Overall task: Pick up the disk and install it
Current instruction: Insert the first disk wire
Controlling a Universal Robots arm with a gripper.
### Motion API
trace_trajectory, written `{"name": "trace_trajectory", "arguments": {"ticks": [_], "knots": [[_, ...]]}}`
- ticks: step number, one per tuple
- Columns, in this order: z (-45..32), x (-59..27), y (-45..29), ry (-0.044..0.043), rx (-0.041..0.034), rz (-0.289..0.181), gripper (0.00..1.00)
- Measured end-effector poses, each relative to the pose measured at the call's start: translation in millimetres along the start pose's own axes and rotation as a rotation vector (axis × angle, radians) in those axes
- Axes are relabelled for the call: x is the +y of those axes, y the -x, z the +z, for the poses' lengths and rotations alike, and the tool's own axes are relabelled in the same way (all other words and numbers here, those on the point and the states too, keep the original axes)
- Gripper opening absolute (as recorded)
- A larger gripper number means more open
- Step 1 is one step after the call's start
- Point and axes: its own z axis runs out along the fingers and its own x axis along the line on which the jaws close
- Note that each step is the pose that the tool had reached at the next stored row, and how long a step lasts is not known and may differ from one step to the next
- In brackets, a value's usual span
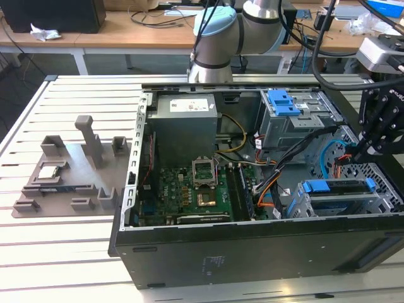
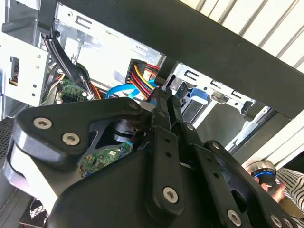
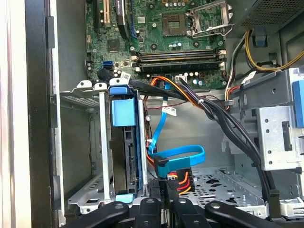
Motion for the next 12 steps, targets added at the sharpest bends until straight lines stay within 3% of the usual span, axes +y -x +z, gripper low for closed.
{"name": "trace_trajectory", "arguments": {"ticks": [3,7,9,12], "knots": [[0.2,0.3,-2.6,-0.0001,0.0008,0.0,0.16],[1.7,4.6,-23.1,-0.0001,0.0027,0.0,0.16],[4.9,7.4,-27.5,-0.0002,0.0026,-0.001,0.16],[8.3,10.5,-28.3,-0.0002,0.0024,-0.004,0.16]]}}
